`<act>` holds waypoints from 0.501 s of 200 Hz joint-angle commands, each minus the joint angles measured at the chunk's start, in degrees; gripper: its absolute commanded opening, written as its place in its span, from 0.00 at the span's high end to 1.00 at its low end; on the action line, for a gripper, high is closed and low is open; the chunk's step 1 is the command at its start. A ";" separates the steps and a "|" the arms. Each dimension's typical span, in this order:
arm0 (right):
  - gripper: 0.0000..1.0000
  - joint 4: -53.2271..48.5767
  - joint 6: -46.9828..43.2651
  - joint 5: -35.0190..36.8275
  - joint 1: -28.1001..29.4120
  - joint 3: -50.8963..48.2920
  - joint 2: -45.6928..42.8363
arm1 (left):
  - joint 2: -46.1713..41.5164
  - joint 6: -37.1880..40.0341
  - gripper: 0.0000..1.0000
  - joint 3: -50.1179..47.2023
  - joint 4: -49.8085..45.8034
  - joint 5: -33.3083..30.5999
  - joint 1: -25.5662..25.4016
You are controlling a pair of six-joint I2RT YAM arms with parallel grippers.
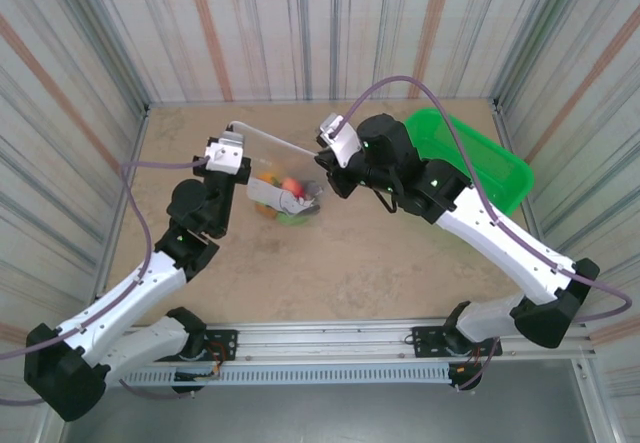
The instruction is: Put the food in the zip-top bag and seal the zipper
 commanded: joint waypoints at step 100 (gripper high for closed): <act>1.00 -9.11 3.69 3.52 -3.23 -6.02 -7.28 | -1.14 -1.67 1.00 0.94 1.68 -7.83 4.33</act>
